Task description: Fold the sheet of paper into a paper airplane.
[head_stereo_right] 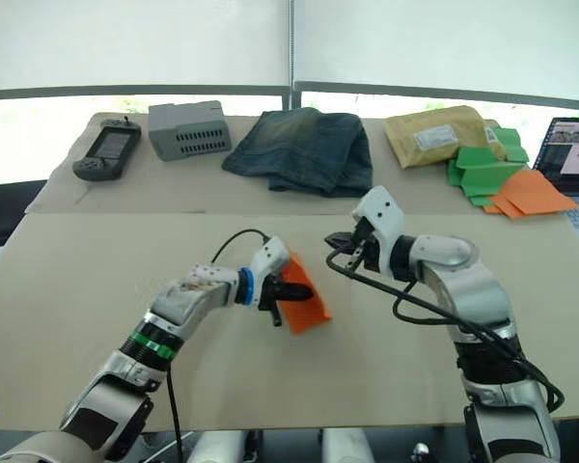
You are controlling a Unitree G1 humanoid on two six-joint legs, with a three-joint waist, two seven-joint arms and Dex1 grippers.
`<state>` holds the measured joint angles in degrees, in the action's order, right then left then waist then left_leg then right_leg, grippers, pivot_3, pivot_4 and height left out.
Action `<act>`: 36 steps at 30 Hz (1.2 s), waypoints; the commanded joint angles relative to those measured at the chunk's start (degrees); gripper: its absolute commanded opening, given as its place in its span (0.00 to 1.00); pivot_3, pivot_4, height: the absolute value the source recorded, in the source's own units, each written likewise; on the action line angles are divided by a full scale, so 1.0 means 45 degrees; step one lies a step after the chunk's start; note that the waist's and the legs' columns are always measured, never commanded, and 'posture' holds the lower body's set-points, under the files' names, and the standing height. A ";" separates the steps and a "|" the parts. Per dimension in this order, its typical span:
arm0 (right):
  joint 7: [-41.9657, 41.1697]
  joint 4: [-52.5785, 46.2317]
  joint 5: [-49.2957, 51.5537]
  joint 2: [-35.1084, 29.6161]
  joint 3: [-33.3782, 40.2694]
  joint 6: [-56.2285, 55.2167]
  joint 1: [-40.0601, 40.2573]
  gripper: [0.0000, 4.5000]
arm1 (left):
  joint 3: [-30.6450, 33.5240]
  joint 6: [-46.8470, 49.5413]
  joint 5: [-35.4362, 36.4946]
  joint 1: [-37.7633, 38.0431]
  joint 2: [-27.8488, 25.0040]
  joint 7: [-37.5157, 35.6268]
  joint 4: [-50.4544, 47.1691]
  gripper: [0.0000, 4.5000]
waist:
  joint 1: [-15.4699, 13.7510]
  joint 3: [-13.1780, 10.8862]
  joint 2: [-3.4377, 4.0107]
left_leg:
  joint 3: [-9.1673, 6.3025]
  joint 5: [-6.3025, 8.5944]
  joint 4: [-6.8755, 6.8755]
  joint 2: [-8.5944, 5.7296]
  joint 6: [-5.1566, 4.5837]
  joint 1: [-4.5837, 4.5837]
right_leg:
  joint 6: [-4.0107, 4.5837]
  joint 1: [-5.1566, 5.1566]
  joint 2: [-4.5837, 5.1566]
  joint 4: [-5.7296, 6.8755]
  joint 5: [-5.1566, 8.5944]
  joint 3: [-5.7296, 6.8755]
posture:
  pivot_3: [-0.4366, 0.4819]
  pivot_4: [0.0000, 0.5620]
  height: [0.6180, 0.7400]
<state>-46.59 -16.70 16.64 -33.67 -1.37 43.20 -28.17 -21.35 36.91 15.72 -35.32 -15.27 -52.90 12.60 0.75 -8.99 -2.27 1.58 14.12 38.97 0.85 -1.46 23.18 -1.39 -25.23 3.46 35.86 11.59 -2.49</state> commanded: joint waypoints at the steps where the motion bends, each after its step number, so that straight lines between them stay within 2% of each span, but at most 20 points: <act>1: 0.0317 -0.1597 0.0636 -0.0360 0.0714 0.0572 0.0078 0.01 | -0.0246 -0.0531 -0.0320 -0.0147 0.0315 -0.0232 0.0405 0.00 | -0.0001 0.0000 0.0000 | -0.0002 0.0000 0.0001 0.0001 0.0000 -0.0001 | 0.0000 0.0001 0.0000 0.0001 0.0000 0.0000 | 0.48 0.27 0.85; 7: -0.0376 -0.4378 0.2018 -0.1411 0.0147 0.1785 0.1143 0.01 | -0.0212 -0.0814 -0.0555 -0.0322 0.0749 -0.0364 0.1050 0.00 | -0.0097 0.0001 0.0001 | -0.0012 -0.0001 0.0010 -0.0001 -0.0001 -0.0003 | -0.0042 0.0015 0.0002 -0.0005 0.0022 0.0004 | 0.48 0.27 0.85; 10: 0.0275 -0.4616 0.1740 -0.1297 -0.0659 0.1910 0.1547 0.01 | -0.0112 -0.0840 -0.0638 -0.0405 0.0839 -0.0437 0.1175 0.00 | -0.0093 0.0001 0.0000 | -0.0017 0.0000 0.0013 0.0000 -0.0001 -0.0005 | -0.0057 0.0024 0.0002 -0.0011 0.0029 0.0004 | 0.48 0.27 0.85; 17: 0.1760 -0.2124 -0.1099 -0.1590 -0.2694 0.0561 0.1350 0.01 | 0.0016 -0.0773 -0.0665 -0.0407 0.0899 -0.0441 0.1142 0.00 | -0.0100 0.0000 0.0000 | -0.0004 -0.0013 0.0063 -0.0004 -0.0019 -0.0004 | -0.0116 0.0033 0.0005 -0.0004 0.0023 -0.0007 | 0.48 0.27 0.85; 22: 0.1685 -0.0318 -0.1921 -0.1433 -0.3274 -0.0270 0.1331 0.01 | 0.0171 -0.0600 -0.0596 -0.0155 0.0676 -0.0362 0.0729 0.00 | -0.0092 0.0001 0.0000 | 0.0002 -0.0013 0.0063 -0.0002 -0.0020 0.0001 | -0.0106 0.0030 -0.0003 -0.0003 0.0021 -0.0006 | 0.48 0.27 0.85; 29: 0.1614 0.1150 -0.2503 -0.0693 -0.3997 -0.0793 0.1308 0.01 | 0.0614 -0.0624 -0.0522 0.0160 0.0415 -0.0126 0.0396 0.00 | 0.0068 0.0001 0.0000 | -0.0007 -0.0013 0.0063 0.0006 -0.0021 -0.0013 | -0.0084 0.0036 -0.0011 0.0002 0.0005 -0.0012 | 0.48 0.27 0.85; 33: 0.1434 0.1537 -0.2668 -0.0450 -0.3993 -0.0900 0.1245 0.01 | 0.0986 -0.0397 -0.0348 0.0446 0.0206 0.0104 -0.0160 0.00 | 0.0094 0.0001 0.0000 | -0.0008 -0.0014 0.0063 0.0019 -0.0022 -0.0091 | -0.0092 0.0095 -0.0023 0.0013 0.0009 -0.0012 | 0.48 0.27 0.85; 36: 0.1236 0.1539 -0.1853 0.0066 -0.2958 -0.1046 0.0737 0.01 | 0.1346 -0.0148 -0.0166 0.0763 -0.0112 0.0219 -0.0866 0.00 | 0.0134 -0.0002 -0.0004 | -0.0009 -0.0015 0.0063 0.0025 -0.0024 -0.0154 | -0.0090 0.0149 -0.0030 0.0018 0.0008 -0.0011 | 0.48 0.27 0.85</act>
<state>-40.13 -9.55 5.98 -34.33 -17.25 39.05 -23.48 -17.02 35.62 13.68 -32.22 -15.12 -52.22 12.06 1.35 -9.00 -2.28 1.52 14.06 39.25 0.97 -1.57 22.41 -1.79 -24.48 3.33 35.94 11.62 -2.54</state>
